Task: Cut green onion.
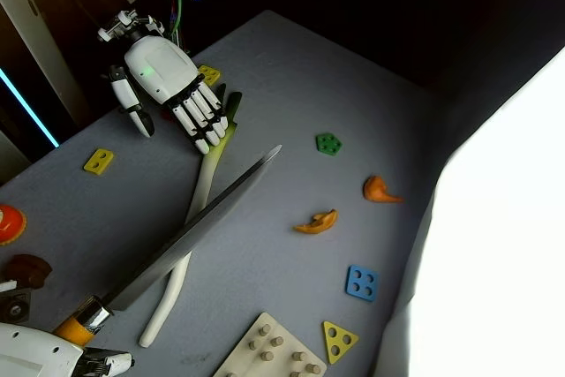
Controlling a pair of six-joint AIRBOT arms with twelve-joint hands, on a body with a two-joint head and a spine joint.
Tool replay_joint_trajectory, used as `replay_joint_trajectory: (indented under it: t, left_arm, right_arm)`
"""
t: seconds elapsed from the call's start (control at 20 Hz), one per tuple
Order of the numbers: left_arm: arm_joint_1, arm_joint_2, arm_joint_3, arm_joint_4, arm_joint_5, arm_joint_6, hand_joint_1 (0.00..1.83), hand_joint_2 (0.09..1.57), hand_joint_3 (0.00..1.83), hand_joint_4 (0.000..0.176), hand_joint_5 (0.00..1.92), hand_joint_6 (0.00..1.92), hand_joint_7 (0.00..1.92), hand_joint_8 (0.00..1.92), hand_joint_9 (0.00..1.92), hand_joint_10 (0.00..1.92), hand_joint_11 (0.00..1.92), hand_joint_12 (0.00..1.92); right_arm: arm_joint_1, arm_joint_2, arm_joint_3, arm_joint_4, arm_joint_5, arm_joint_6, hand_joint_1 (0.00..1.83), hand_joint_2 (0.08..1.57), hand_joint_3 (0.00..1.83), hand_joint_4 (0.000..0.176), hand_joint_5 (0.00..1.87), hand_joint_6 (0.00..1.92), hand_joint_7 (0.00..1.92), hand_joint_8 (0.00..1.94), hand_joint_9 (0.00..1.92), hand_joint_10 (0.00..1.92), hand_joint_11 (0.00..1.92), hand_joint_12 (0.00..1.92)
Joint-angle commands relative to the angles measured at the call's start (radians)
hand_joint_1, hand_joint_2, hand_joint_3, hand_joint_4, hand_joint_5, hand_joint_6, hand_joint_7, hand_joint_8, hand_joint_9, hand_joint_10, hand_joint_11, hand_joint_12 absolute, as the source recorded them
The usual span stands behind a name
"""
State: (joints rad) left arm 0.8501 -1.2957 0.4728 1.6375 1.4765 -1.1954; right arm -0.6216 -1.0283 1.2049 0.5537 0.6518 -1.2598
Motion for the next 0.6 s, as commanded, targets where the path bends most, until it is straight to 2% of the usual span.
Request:
replay_joint_trajectory:
  t: [0.0, 0.15, 0.3, 0.55]
  left_arm:
    - [-0.003, -0.008, 0.002, 0.020, 0.022, 0.000, 0.42, 1.34, 0.00, 0.000, 0.22, 0.00, 0.27, 0.01, 0.19, 0.00, 0.00, 0.51]
    - [-0.003, -0.008, 0.000, 0.020, 0.022, 0.000, 0.45, 1.33, 0.00, 0.000, 0.26, 0.01, 0.30, 0.01, 0.22, 0.01, 0.00, 0.60]
    - [-0.004, -0.006, -0.002, 0.020, 0.022, 0.000, 0.46, 1.33, 0.00, 0.000, 0.24, 0.00, 0.27, 0.00, 0.19, 0.00, 0.00, 0.57]
    - [-0.006, -0.006, -0.003, 0.022, 0.022, 0.000, 0.46, 1.33, 0.00, 0.000, 0.25, 0.01, 0.27, 0.01, 0.20, 0.00, 0.00, 0.55]
  right_arm:
    - [0.002, 0.018, 0.008, -0.014, 0.109, 0.003, 1.56, 0.82, 0.77, 0.176, 1.34, 1.92, 1.58, 1.94, 1.64, 1.92, 1.70, 1.92]
    - [0.001, 0.026, 0.008, -0.015, 0.109, 0.008, 1.56, 0.81, 0.79, 0.176, 1.37, 1.92, 1.59, 1.94, 1.64, 1.92, 1.69, 1.92]
    - [0.018, 0.026, 0.009, -0.015, 0.109, 0.009, 1.57, 0.80, 0.80, 0.176, 1.36, 1.92, 1.59, 1.94, 1.65, 1.92, 1.69, 1.92]
    - [0.129, 0.021, 0.020, -0.019, 0.100, 0.011, 1.55, 0.81, 0.80, 0.176, 1.36, 1.92, 1.60, 1.94, 1.65, 1.92, 1.71, 1.92]
